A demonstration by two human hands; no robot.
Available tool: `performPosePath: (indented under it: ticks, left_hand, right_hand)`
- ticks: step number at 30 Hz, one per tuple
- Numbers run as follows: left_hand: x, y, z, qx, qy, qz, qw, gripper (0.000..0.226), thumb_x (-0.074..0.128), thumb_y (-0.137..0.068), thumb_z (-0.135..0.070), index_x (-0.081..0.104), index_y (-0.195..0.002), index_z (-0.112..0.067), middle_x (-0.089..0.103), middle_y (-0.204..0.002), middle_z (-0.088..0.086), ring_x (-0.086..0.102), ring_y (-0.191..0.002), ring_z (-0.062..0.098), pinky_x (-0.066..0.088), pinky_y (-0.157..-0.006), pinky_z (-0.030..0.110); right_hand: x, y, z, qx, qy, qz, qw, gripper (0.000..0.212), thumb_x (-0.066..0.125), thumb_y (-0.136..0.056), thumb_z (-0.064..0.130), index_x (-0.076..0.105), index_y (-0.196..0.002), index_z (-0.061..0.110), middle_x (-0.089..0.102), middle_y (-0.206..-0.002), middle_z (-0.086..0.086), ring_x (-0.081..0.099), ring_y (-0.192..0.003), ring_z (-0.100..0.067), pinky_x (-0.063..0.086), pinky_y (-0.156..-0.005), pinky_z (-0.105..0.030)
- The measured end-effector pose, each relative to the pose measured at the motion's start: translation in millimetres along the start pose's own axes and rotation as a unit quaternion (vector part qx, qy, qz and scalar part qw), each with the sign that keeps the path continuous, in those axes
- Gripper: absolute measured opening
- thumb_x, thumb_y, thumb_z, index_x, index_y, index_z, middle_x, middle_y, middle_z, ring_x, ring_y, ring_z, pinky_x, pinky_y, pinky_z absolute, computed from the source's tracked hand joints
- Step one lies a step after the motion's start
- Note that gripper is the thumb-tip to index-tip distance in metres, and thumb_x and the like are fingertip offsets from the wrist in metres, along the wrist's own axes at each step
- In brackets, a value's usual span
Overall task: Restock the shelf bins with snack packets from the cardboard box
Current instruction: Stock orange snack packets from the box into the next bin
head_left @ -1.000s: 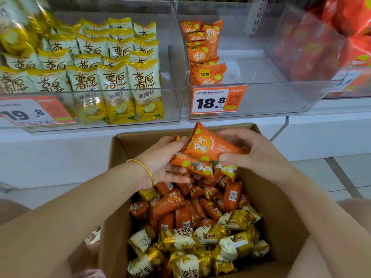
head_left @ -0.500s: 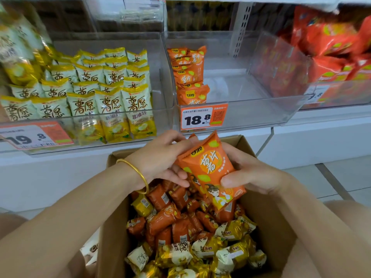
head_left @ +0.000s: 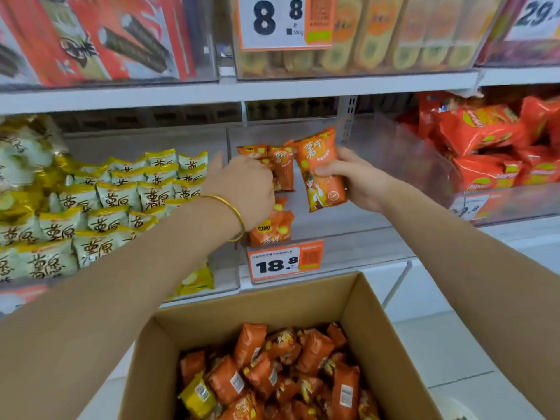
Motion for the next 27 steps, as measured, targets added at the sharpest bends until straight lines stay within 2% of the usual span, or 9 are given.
performPosePath:
  ticks: [4,7,10,13,15,19,21,24,27]
  left_hand:
    - [25.4,-23.4,13.0,0.0,-0.043,0.063,0.997,0.038,0.031,-0.098,-0.034,0.055,-0.123,-0.019,0.048,-0.132,0.001,0.028,-0.135,0.02,0.012,-0.112,0.06]
    - [33.6,-28.6,18.8,0.01,-0.012,0.055,0.998,0.041,0.031,-0.096,-0.039,0.057,-0.116,-0.016,0.052,-0.125,0.004,0.034,-0.129,0.023,0.028,-0.109,0.051]
    - [36.5,-29.8,20.2,0.023,0.045,0.04,0.998,0.038,0.034,-0.093,-0.037,0.059,-0.103,-0.01,0.056,-0.11,0.009,0.039,-0.12,0.026,0.038,-0.101,0.044]
    - [36.7,-28.2,20.8,0.02,0.056,0.03,0.998,0.032,0.037,-0.09,-0.036,0.058,-0.094,-0.012,0.058,-0.104,0.008,0.04,-0.121,0.028,0.035,-0.105,0.04]
    - [34.7,-26.3,18.8,0.019,0.064,0.028,0.997,0.024,0.04,-0.089,-0.037,0.05,-0.085,-0.016,0.058,-0.101,0.008,0.04,-0.122,0.029,0.033,-0.107,0.039]
    - [29.8,-23.1,16.2,0.027,0.079,0.029,0.996,0.022,0.042,-0.09,-0.033,0.053,-0.087,-0.015,0.055,-0.094,0.004,0.035,-0.13,0.026,0.021,-0.115,0.034]
    - [27.6,-21.9,15.7,0.025,0.087,0.03,0.995,0.023,0.044,-0.09,-0.03,0.059,-0.095,-0.013,0.058,-0.099,0.004,0.029,-0.135,0.024,0.019,-0.116,0.033]
    - [25.6,-21.1,13.8,0.022,0.099,0.031,0.994,0.015,0.046,-0.089,-0.027,0.053,-0.086,-0.014,0.05,-0.091,0.003,0.028,-0.135,0.025,0.021,-0.114,0.033]
    - [23.2,-21.1,11.2,0.024,0.101,0.031,0.994,0.011,0.046,-0.089,-0.026,0.045,-0.084,-0.016,0.042,-0.086,0.001,0.03,-0.132,0.025,0.021,-0.114,0.033]
  right_hand:
    - [15.7,-54.2,-19.7,0.029,0.013,0.049,0.998,0.063,0.075,-0.065,0.018,0.05,-0.123,0.024,0.064,-0.115,-0.001,0.06,-0.11,-0.024,0.051,-0.089,-0.039]
    - [27.6,-72.0,-31.7,0.037,0.068,0.089,0.993,0.063,0.073,-0.057,0.017,0.052,-0.116,0.027,0.064,-0.111,0.004,0.059,-0.106,-0.019,0.047,-0.091,-0.037]
    - [21.2,-80.1,-40.3,0.044,0.144,0.079,0.985,0.071,0.08,-0.065,0.009,0.047,-0.127,0.024,0.062,-0.121,0.0,0.058,-0.112,-0.022,0.044,-0.1,-0.044]
    - [14.0,-78.5,-40.5,0.042,0.145,0.05,0.987,0.067,0.075,-0.073,-0.002,0.046,-0.131,0.015,0.06,-0.124,-0.006,0.059,-0.11,-0.023,0.053,-0.081,-0.032]
    - [15.6,-75.5,-40.4,0.039,0.122,0.035,0.991,0.065,0.072,-0.073,-0.009,0.046,-0.129,0.012,0.06,-0.121,-0.006,0.06,-0.108,-0.025,0.054,-0.076,-0.032]
    - [34.3,-75.8,-39.6,0.047,0.085,0.05,0.994,0.055,0.062,-0.071,-0.022,0.055,-0.119,0.005,0.063,-0.117,-0.016,0.06,-0.11,-0.032,0.05,-0.093,-0.046]
    - [44.1,-76.6,-36.9,0.036,0.101,0.063,0.992,0.05,0.06,-0.067,-0.024,0.059,-0.109,0.004,0.065,-0.11,-0.019,0.06,-0.11,-0.035,0.048,-0.097,-0.05]
    - [52.0,-73.6,-37.0,0.025,0.107,0.075,0.991,0.051,0.065,-0.055,-0.013,0.061,-0.103,0.003,0.066,-0.101,-0.017,0.062,-0.106,-0.035,0.05,-0.095,-0.049]
    - [48.9,-70.5,-39.9,0.036,0.114,0.078,0.99,0.044,0.062,-0.064,-0.019,0.06,-0.102,0.002,0.066,-0.1,-0.016,0.062,-0.107,-0.035,0.049,-0.096,-0.048]
Point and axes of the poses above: each hand's wrist, its own y-axis away from the middle knuckle, its own x-axis out of the palm, z = x × y, the point moved 8 cm from there along -y, towards the middle knuckle
